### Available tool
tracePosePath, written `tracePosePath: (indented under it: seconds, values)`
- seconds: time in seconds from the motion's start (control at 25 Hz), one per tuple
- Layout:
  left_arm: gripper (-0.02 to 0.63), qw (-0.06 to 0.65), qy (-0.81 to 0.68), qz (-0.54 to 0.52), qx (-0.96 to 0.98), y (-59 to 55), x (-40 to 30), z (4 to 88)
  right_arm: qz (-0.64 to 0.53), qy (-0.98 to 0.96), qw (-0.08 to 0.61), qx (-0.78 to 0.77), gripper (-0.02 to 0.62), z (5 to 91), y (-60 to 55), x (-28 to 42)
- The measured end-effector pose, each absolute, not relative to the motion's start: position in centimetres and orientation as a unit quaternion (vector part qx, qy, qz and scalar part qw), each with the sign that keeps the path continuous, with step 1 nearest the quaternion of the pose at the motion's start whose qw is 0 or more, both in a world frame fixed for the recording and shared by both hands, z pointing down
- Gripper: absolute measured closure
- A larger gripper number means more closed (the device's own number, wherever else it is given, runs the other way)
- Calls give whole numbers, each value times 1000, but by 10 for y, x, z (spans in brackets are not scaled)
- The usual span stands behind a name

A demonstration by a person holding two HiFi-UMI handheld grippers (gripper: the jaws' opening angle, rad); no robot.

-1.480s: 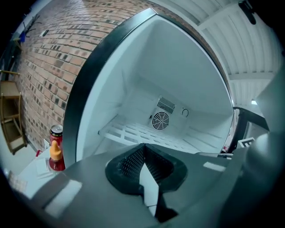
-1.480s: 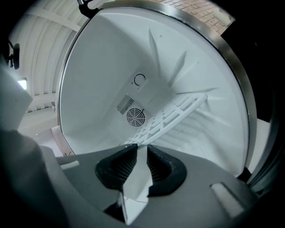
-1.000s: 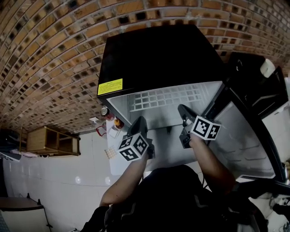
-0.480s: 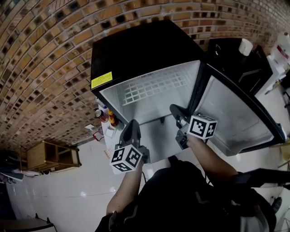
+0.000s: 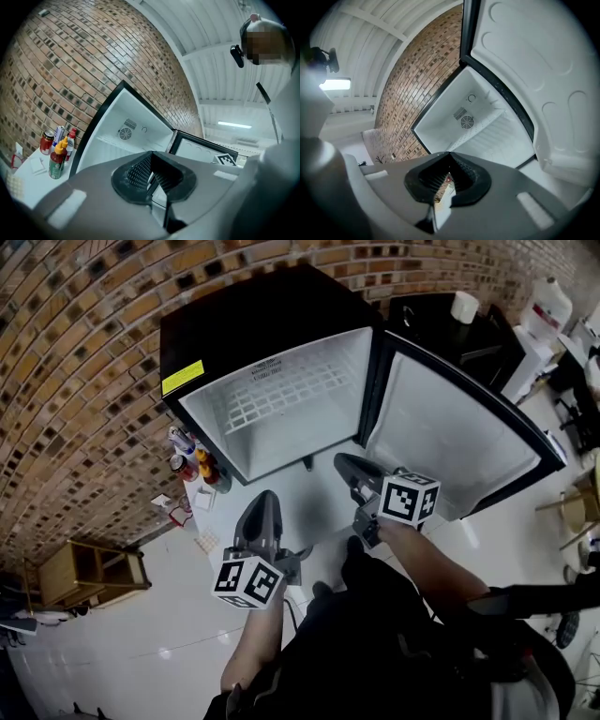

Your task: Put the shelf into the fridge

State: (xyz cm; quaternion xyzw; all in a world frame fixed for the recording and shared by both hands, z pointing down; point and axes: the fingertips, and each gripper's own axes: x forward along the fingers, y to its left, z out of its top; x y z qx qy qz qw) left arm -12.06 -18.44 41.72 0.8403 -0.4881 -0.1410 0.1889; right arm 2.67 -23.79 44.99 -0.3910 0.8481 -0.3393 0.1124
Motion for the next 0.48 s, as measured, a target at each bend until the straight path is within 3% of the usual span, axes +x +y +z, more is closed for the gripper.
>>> tracePosePath:
  seconds: [0.48]
  values:
    - [606, 172, -496, -140, 840, -164, -82, 395, -314, 872, 112, -359, 589, 423, -211, 63]
